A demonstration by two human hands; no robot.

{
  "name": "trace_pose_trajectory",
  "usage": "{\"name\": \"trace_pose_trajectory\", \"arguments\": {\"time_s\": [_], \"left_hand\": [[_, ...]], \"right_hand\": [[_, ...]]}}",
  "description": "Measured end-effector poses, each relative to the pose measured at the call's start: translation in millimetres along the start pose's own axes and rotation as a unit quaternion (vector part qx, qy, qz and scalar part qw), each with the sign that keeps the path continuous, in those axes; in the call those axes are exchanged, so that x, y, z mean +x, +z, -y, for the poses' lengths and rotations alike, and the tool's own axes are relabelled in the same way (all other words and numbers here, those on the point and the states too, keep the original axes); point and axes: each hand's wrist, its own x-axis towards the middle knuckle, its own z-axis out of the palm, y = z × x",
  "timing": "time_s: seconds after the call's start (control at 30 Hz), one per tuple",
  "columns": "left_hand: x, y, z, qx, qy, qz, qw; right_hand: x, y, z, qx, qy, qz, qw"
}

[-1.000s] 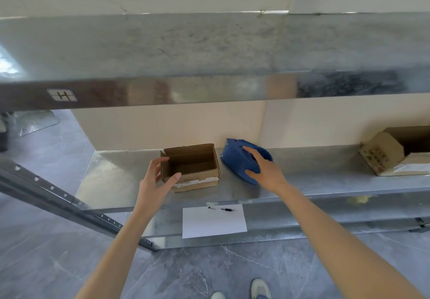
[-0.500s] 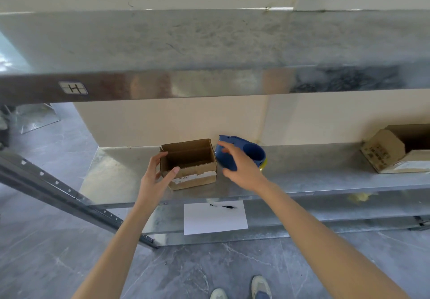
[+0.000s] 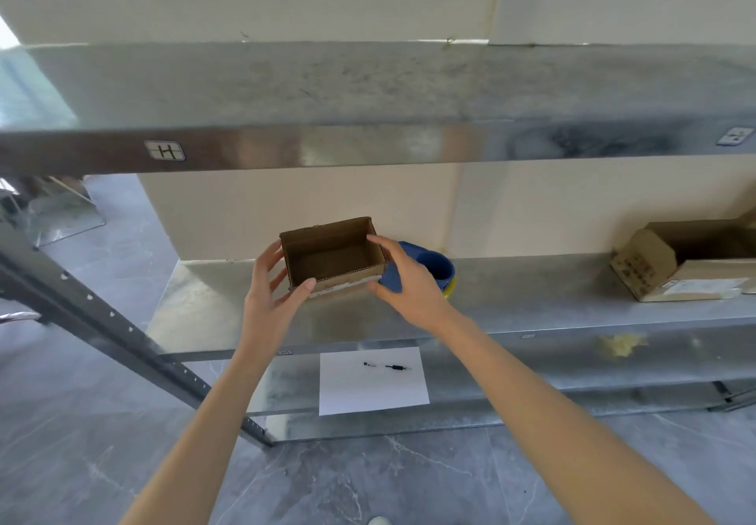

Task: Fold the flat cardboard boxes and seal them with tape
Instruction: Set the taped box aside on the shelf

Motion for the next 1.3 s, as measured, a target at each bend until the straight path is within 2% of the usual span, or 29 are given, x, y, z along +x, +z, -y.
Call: {"name": "trace_pose_trajectory", "arguments": {"time_s": [0.33,0.57,0.67,0.83,0.93,1.1,1.3], "left_hand": [[-16.3,52.0,-43.8,0.015,0.051,0.027,0.998],[-28.5,160.4,-80.5,0.024,0.065,0.042,0.997],[-38.5,210.3,-90.0,0.014,0.068,0.035,0.997],[-48.5,280.0,-97.4,0.000,0.060,0.046,0.997],[-48.3,314.3,-97.5,-0.007,0.039,0.066,0.997],[-39.4,358.9,-84.5,0.009,-0.012,0.106,0.994],[-17.0,393.9,-55.7,0.033,-0.048,0.121,0.991]], "right_hand": [[-30.8,-65.6,4.2,0.031,-0.005,-0.067,0.997],[-76.0,-153.4,-32.2,0.094,0.018,-0.147,0.984],[-94.8,-192.2,-53.1,0.103,0.030,-0.154,0.982],[-119.7,-244.5,-90.5,0.097,0.041,-0.168,0.980],[-130.9,-263.9,-115.7,0.098,0.081,-0.172,0.977],[-136.4,-283.3,-160.1,0.106,0.161,-0.174,0.966],[-126.0,-285.7,-198.7,0.074,0.215,-0.173,0.958]]}}
